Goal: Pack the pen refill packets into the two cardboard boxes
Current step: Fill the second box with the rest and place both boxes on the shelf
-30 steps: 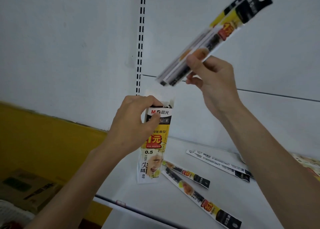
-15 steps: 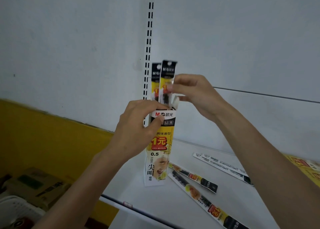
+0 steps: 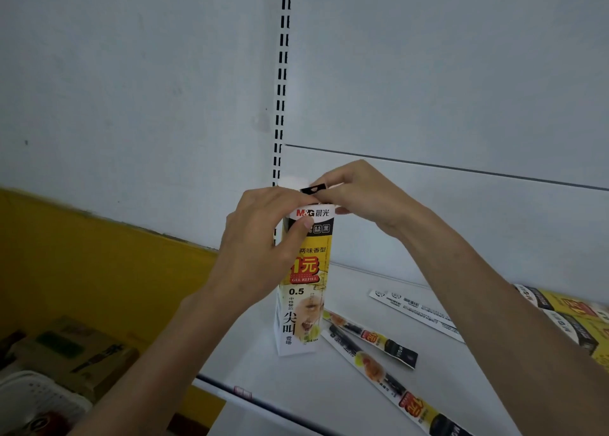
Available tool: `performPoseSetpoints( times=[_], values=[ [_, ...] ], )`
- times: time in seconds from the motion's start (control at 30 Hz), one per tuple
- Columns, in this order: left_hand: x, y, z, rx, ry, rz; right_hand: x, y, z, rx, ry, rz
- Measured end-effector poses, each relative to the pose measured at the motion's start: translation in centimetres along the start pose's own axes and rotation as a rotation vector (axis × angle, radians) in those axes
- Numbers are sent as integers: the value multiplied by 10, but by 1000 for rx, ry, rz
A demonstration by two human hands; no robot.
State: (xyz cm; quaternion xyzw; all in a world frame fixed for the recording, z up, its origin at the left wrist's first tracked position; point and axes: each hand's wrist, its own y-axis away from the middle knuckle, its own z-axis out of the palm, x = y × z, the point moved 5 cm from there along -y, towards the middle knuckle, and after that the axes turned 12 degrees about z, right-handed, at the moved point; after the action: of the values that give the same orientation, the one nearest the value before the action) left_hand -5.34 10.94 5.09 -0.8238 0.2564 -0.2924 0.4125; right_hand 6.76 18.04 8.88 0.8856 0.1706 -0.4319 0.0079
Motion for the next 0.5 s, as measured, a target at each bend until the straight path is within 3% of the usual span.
performPoseSetpoints(
  times=[0.17, 0.33, 0.5],
  values=[
    [-10, 4, 2, 30, 85, -46, 0, -2, 2, -9, 36, -31],
    [-15, 4, 8, 44, 82, -52, -5, 5, 0, 238, -29, -263],
    [-18, 2, 11, 27, 72, -81, -3, 8, 0, 211, 36, -261]
  ],
)
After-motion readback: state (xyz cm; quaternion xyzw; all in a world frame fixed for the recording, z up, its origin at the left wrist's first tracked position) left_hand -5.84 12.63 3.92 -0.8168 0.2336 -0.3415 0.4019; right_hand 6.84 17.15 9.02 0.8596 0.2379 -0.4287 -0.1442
